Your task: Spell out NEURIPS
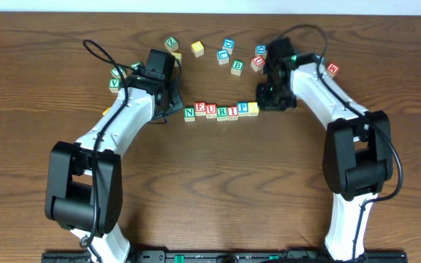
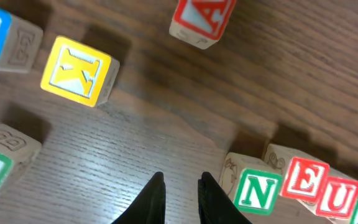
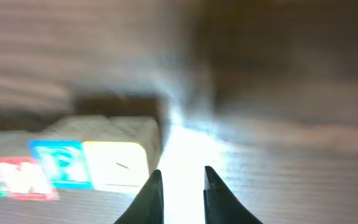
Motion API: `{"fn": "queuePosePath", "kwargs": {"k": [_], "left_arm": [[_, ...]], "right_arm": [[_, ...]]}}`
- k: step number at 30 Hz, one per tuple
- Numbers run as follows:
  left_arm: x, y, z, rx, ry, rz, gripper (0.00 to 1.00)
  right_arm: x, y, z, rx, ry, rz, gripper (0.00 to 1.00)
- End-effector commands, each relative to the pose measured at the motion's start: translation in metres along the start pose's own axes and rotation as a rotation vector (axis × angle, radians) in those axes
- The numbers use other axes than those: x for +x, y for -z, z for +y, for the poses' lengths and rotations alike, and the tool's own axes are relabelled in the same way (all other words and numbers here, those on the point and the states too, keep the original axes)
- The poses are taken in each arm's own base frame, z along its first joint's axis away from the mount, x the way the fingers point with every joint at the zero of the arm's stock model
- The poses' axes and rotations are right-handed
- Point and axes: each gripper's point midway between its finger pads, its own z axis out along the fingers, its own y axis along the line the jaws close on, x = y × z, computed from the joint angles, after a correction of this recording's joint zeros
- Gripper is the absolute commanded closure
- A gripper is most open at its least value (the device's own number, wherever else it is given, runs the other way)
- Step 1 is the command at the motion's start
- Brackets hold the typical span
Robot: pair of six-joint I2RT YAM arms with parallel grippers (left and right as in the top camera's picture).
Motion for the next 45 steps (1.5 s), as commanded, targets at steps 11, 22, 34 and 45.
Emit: {"fn": "queuePosePath", "kwargs": {"k": [11, 22, 34, 45], "left_arm": [[-0.093, 0.091, 0.006, -0.032, -0.051, -0.177, 0.81], [-0.103, 0.113, 0.048, -0.084, 0.046, -0.139, 0.81], [-0.104, 0.11, 0.055, -0.122, 0.048, -0.148, 0.69], [-0.103, 0.103, 0.055, -0.127, 0.062, -0.133, 0.69]], "right_arm": [[-0.082, 0.051, 0.103, -0.298, 0.047, -0.307, 0.86], [-0.068, -0.007, 0.194, -0.341, 0.073, -0.342, 0.93], [-0.054, -0.025, 0.197, -0.293, 0.087, -0.309, 0.97], [-0.045, -0.028, 0.196, -0.28, 0.122, -0.276, 0.99]]}}
